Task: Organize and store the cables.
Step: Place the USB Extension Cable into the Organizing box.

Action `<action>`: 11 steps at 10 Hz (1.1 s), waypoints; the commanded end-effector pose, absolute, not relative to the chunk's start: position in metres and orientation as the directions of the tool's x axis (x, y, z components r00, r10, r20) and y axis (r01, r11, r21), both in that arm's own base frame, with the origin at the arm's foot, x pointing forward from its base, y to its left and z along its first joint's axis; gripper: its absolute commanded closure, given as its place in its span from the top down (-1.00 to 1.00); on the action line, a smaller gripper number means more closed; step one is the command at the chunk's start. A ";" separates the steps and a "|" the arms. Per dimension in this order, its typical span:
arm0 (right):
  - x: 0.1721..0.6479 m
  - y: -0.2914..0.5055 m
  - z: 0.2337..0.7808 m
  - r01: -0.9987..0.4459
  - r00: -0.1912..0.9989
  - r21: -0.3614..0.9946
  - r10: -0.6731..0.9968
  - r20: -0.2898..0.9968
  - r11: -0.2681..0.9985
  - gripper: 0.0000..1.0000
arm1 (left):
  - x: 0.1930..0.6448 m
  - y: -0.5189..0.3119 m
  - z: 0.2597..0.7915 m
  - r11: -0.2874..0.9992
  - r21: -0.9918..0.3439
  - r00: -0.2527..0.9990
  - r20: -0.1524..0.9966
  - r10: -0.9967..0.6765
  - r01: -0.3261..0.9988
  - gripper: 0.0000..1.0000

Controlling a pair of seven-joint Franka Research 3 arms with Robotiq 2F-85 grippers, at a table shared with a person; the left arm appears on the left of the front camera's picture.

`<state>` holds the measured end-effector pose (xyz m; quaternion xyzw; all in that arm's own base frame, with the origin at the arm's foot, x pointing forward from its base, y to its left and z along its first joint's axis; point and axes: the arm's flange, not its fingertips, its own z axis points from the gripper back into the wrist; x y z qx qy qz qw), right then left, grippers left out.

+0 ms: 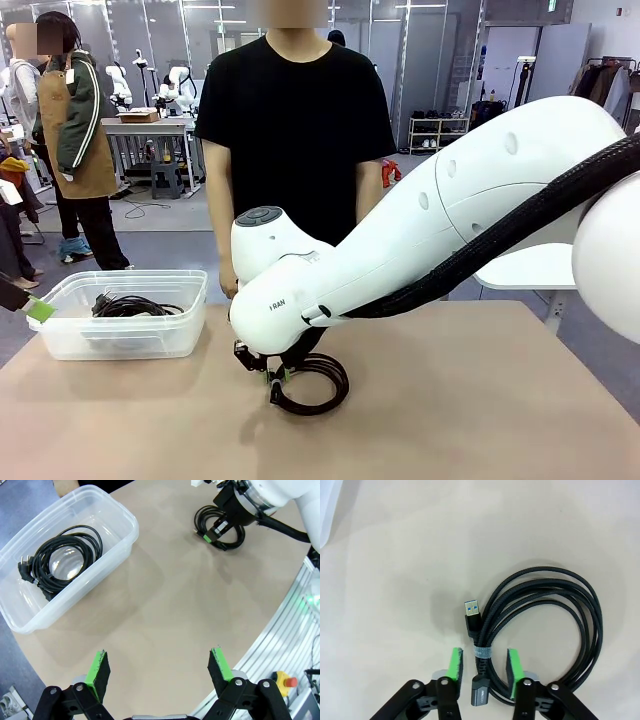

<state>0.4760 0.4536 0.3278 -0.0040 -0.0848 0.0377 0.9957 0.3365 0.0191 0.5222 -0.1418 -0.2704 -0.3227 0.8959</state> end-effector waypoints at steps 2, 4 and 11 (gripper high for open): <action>0.473 0.449 0.331 -0.050 0.981 0.012 0.047 0.188 0.999 0.89 | 0.335 0.016 0.523 0.767 -0.073 0.655 0.575 -0.490 0.637 1.00; 0.471 0.436 0.342 -0.088 0.978 0.045 0.078 0.193 0.995 1.00 | 0.335 0.016 0.523 0.767 -0.073 0.655 0.575 -0.490 0.637 1.00; 0.454 0.293 0.430 -0.468 0.854 0.170 0.394 0.341 0.867 1.00 | 0.324 -0.021 0.546 0.714 -0.160 0.665 0.544 -0.512 0.681 1.00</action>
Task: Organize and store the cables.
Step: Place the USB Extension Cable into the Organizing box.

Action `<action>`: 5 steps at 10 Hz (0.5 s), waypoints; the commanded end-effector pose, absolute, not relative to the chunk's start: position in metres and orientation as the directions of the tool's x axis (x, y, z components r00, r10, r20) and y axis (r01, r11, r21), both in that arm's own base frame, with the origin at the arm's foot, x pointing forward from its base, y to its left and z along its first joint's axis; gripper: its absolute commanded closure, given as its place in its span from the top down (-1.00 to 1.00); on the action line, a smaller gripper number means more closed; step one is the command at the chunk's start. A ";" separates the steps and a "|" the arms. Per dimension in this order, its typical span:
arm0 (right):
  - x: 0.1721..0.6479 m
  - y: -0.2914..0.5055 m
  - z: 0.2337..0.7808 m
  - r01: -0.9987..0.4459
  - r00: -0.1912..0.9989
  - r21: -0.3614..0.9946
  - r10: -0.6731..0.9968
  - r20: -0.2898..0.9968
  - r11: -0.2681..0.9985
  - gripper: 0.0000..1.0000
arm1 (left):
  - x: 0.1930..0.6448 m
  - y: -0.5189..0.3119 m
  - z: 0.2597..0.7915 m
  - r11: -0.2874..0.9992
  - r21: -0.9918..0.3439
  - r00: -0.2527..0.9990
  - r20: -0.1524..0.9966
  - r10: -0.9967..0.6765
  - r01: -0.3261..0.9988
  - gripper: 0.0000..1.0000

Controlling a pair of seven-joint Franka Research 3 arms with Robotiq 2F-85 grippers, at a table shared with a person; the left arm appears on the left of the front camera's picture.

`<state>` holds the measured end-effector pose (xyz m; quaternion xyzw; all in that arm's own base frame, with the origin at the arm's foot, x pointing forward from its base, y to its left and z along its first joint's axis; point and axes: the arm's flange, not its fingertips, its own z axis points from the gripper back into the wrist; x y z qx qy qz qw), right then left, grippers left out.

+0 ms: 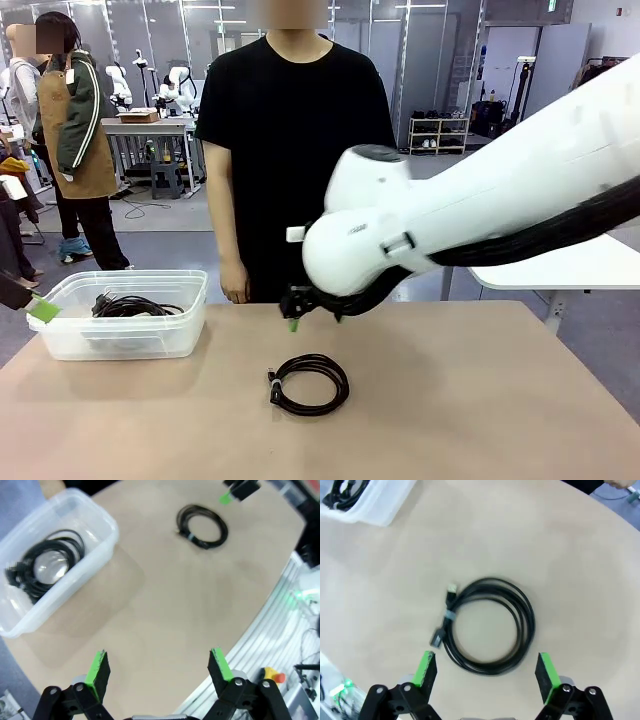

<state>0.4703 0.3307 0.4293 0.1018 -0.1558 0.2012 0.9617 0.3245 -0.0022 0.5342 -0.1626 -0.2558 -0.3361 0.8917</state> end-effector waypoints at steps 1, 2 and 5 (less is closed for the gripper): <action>0.441 0.259 0.433 -0.496 0.837 0.191 0.408 0.364 0.847 1.00 | 0.325 -0.043 0.552 0.711 -0.162 0.675 0.511 -0.533 0.684 1.00; 0.427 0.231 0.432 -0.528 0.812 0.161 0.440 0.383 0.834 1.00 | 0.328 -0.065 0.553 0.720 -0.165 0.696 0.468 -0.545 0.674 1.00; 0.378 0.152 0.418 -0.641 0.704 0.063 0.553 0.445 0.765 1.00 | 0.342 -0.138 0.540 0.743 -0.185 0.744 0.383 -0.548 0.643 1.00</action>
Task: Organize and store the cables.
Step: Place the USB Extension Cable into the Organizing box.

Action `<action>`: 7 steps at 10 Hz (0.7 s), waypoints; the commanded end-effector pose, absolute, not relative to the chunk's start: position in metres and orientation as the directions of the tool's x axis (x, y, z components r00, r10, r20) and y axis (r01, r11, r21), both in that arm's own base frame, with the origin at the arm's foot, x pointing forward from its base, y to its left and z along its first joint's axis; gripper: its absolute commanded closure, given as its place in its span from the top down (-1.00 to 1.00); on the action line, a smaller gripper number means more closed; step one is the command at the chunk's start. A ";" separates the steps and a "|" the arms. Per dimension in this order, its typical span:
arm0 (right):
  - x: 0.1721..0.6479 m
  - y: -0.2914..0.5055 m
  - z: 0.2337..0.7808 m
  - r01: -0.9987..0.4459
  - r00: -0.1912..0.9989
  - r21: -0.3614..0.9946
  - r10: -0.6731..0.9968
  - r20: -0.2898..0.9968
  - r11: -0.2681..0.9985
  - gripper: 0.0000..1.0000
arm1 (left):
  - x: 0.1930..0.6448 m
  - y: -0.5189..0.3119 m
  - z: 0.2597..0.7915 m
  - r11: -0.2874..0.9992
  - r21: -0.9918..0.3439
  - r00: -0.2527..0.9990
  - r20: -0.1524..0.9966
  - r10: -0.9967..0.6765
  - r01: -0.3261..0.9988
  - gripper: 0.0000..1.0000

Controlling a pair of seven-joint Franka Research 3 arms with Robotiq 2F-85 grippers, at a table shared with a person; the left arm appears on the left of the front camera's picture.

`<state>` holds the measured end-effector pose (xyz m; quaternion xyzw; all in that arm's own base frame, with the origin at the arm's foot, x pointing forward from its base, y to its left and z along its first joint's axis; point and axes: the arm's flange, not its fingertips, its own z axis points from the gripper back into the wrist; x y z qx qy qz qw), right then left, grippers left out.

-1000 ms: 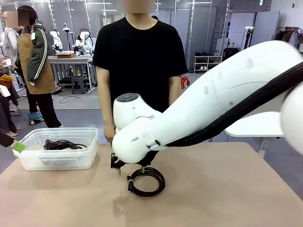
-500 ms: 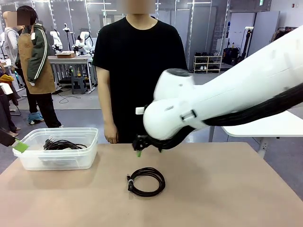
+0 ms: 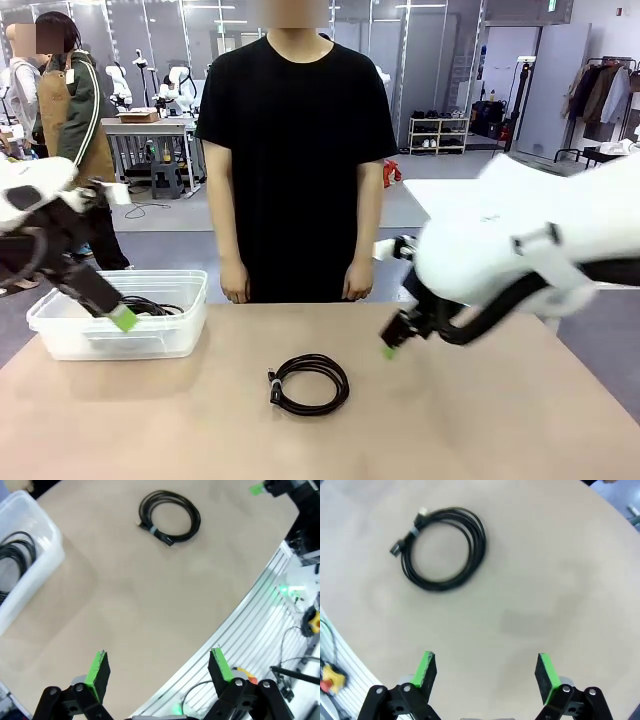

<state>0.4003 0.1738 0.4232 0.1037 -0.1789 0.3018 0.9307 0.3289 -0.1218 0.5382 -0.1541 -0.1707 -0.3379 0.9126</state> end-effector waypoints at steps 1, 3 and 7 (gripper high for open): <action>0.364 0.138 0.412 -0.632 0.701 0.043 0.547 0.458 0.774 1.00 | 0.351 -0.156 0.534 0.774 -0.165 0.762 0.387 -0.519 0.611 1.00; 0.341 0.128 0.407 -0.618 0.702 -0.008 0.557 0.444 0.786 1.00 | 0.365 -0.184 0.517 0.789 -0.138 0.772 0.364 -0.522 0.598 1.00; 0.382 0.134 0.426 -0.626 0.710 0.015 0.563 0.423 0.779 1.00 | 0.361 -0.184 0.511 0.772 -0.159 0.764 0.359 -0.536 0.616 1.00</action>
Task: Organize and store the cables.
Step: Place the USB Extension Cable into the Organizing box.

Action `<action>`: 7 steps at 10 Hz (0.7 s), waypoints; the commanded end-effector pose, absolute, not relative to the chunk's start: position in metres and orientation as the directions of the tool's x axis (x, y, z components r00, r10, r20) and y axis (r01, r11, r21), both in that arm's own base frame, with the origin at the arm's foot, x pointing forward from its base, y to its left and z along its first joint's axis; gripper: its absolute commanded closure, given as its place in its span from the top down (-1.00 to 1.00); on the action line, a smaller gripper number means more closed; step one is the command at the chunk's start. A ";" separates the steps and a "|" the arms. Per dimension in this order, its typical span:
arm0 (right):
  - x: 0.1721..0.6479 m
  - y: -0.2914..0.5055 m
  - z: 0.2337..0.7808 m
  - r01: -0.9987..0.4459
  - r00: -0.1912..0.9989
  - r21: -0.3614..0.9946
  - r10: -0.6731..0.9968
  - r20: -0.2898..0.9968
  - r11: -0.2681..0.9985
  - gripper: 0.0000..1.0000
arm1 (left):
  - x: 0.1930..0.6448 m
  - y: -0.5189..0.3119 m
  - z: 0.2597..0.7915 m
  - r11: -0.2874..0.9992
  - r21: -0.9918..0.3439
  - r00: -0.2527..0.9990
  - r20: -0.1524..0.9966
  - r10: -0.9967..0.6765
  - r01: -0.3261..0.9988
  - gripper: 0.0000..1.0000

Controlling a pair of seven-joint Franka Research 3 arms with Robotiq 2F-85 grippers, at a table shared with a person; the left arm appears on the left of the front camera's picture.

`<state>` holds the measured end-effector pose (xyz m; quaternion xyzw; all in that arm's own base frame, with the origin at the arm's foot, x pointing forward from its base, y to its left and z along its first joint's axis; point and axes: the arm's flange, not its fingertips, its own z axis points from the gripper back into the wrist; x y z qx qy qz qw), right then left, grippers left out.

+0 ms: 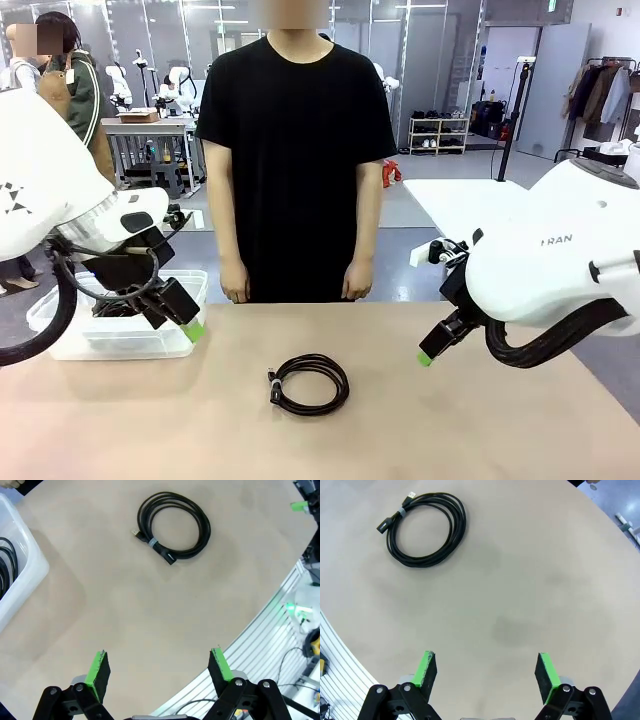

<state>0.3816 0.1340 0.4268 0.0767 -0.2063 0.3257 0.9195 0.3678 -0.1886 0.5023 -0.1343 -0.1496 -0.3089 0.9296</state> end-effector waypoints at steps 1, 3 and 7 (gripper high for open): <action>0.382 0.134 0.426 -0.626 0.710 0.015 0.563 0.423 0.779 1.00 | 0.361 -0.184 0.511 0.772 -0.159 0.764 0.359 -0.536 0.616 1.00; 0.382 0.134 0.426 -0.626 0.710 0.015 0.563 0.423 0.779 1.00 | 0.361 -0.184 0.511 0.772 -0.159 0.764 0.359 -0.536 0.616 1.00; 0.357 0.050 0.447 -0.766 0.592 0.143 0.602 0.535 0.626 1.00 | 0.375 -0.219 0.484 0.809 -0.181 0.812 0.320 -0.488 0.559 1.00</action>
